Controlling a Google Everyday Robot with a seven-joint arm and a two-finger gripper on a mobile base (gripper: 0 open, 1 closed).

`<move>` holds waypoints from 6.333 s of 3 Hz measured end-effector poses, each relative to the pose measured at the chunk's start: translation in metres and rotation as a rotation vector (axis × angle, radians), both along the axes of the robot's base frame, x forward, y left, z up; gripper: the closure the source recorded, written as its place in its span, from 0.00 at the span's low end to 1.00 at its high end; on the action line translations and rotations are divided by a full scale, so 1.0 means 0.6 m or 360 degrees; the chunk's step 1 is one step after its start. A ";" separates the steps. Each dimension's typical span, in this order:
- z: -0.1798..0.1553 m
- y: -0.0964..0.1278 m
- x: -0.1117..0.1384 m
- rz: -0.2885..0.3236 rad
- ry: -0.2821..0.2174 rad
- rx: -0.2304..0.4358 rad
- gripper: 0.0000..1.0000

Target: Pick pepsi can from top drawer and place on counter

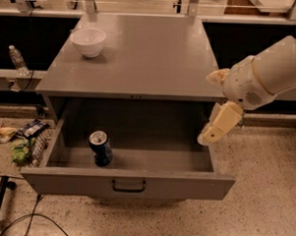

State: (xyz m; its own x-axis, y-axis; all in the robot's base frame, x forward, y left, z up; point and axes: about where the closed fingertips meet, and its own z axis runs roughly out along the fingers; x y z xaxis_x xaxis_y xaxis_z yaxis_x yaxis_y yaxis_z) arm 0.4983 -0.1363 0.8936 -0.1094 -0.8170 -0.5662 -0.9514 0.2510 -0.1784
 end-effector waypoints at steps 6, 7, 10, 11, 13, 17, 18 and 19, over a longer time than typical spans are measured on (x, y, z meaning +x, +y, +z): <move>-0.204 0.206 0.043 0.0041 0.0058 0.0986 0.00; -0.215 0.235 0.069 -0.0011 0.0053 0.1085 0.00; -0.289 0.369 0.126 0.0094 0.0103 0.1036 0.00; -0.311 0.418 0.129 0.0141 0.0108 0.1022 0.00; -0.346 0.458 0.129 0.0172 0.0071 0.0936 0.00; -0.310 0.465 0.088 0.0355 -0.0067 0.0979 0.96; -0.230 0.399 0.082 0.0313 -0.0199 0.1007 1.00; -0.102 0.334 0.082 0.0339 -0.0320 0.1052 1.00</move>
Offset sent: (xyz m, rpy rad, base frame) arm 0.0181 0.0938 -0.0813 0.5032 -0.1016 0.2764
